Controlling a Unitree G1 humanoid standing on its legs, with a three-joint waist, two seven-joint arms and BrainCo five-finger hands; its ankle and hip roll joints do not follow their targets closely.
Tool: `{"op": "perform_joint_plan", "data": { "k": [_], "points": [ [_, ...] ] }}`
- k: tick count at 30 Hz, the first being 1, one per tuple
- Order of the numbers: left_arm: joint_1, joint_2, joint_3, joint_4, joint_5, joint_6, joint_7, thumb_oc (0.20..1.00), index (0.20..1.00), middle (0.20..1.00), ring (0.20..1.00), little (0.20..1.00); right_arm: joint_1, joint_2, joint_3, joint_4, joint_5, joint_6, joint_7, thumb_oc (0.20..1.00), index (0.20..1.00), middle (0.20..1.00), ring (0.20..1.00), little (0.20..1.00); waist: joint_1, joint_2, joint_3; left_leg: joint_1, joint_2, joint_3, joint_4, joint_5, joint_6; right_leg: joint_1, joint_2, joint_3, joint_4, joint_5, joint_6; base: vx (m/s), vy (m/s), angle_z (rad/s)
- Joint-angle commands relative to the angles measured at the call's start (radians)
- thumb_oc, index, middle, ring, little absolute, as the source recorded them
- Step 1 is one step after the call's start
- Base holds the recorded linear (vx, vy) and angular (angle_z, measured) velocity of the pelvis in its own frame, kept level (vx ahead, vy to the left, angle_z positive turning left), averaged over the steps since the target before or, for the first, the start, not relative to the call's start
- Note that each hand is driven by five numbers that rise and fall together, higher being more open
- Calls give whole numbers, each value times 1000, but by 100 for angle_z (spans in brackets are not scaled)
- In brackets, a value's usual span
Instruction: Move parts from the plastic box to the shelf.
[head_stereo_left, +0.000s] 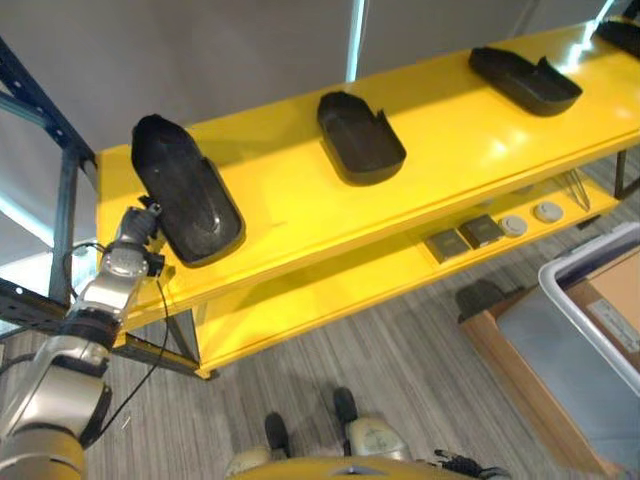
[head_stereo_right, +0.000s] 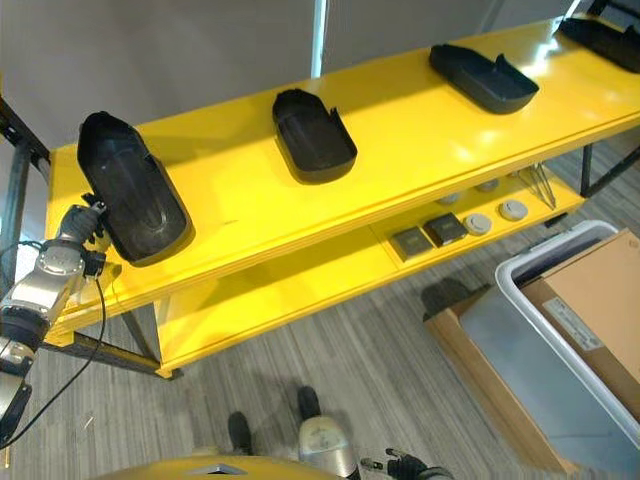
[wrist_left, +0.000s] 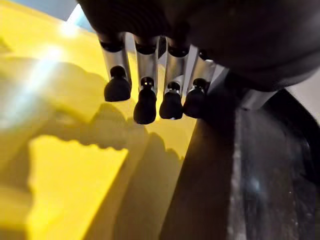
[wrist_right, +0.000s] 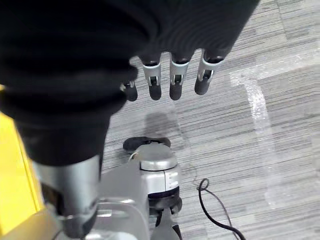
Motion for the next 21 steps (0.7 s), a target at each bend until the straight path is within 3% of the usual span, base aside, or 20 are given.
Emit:
{"op": "perform_joint_plan", "data": {
  "k": [1,11,21],
  "points": [
    [-184,47,14,51,59,-7,8,200,200,200,200,200,9,-38,40,8,25,-9,27,1000,1000,1000,1000,1000,-10,-24,-2,-45,88,66,109,-44,-17,-40,-66,12,75,-72,88,-21,-32,-6],
    [-316,104,-65,183,77,59,-4,200,200,200,200,200,16,-60,48,8,25,-21,33,1000,1000,1000,1000,1000,-49,-23,32,-75,102,84,131,-36,-24,-63,-57,33,79,-75,79,6,-18,-6],
    [-341,123,-95,272,105,131,-97,200,200,200,200,200,27,-65,38,24,18,-40,35,1000,1000,1000,1000,1000,-59,-22,33,-84,108,87,154,-36,-29,-58,-55,36,79,-81,72,27,-2,-5]
  ]
}}
